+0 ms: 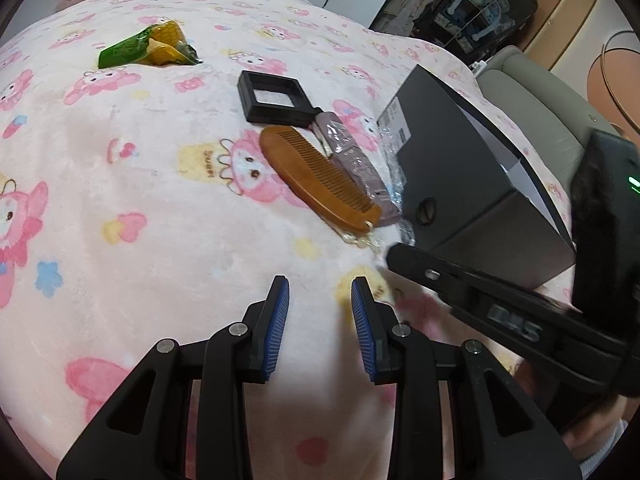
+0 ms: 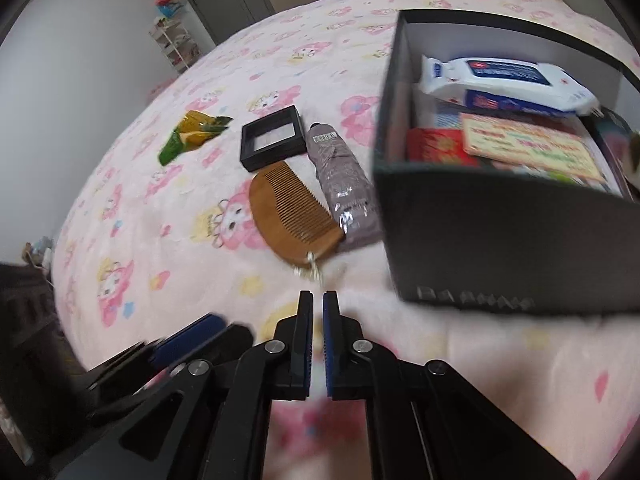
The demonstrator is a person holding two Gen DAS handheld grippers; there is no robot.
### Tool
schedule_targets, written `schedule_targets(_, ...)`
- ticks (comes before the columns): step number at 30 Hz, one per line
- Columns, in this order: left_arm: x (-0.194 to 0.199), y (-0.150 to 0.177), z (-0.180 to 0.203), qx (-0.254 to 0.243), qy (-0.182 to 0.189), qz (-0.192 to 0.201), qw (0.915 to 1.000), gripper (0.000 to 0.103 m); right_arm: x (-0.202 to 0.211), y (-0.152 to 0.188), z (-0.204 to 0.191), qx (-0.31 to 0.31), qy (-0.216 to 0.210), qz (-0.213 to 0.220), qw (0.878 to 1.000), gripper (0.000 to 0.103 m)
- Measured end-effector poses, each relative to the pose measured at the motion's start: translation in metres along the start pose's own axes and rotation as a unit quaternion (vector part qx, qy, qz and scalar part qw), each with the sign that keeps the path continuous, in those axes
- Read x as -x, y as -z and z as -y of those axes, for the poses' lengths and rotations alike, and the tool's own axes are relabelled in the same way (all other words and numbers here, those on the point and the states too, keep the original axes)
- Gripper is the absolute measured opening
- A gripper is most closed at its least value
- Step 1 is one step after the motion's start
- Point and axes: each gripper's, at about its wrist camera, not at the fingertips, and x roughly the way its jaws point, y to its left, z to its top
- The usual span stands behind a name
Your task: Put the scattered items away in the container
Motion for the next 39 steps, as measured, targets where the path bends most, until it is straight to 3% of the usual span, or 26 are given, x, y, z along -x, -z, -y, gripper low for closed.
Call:
schedule_targets(3,-0.001,-0.004,-0.006,0.007,0.001,0.000,1.0000,0.031,-0.025,-0.008,-0.003,0.011,0.012,-0.013,1.000,0.006)
schedule_targets(8,-0.002,-0.007,-0.015,0.024,0.010,0.001,0.9997,0.031,-0.028,-0.012,-0.005,0.023,0.002,0.010,1.000,0.003)
schedule_targets(15,0.003,0.001,-0.002,0.015,0.024,-0.004,0.9996,0.031,0.033,0.011,0.000,0.018,-0.011,0.051,0.998,0.000)
schedule_targets(20,0.003,0.007,0.013,0.025,0.049,-0.021,0.9983,0.031,0.071,0.037,0.022,-0.006,-0.013,0.053,0.999,0.000)
schedule_targets(26,-0.006,0.029,0.043,0.016,0.078,-0.057,0.9952,0.031,0.102,0.069,0.058,-0.018,0.028,0.033,0.999,0.000)
schedule_targets(31,-0.012,0.023,0.068,-0.019,0.067,-0.056,0.9960,0.032,0.108,0.079,0.105,-0.070,0.072,0.014,0.995,0.000)
schedule_targets(35,-0.026,0.007,0.080,-0.037,0.050,-0.052,0.9967,0.033,0.116,0.079,0.116,-0.087,0.038,0.026,0.995,0.001)
schedule_targets(39,-0.053,0.001,0.091,-0.055,0.023,-0.079,0.9951,0.032,0.110,0.077,0.112,-0.080,0.021,0.015,0.996,0.003)
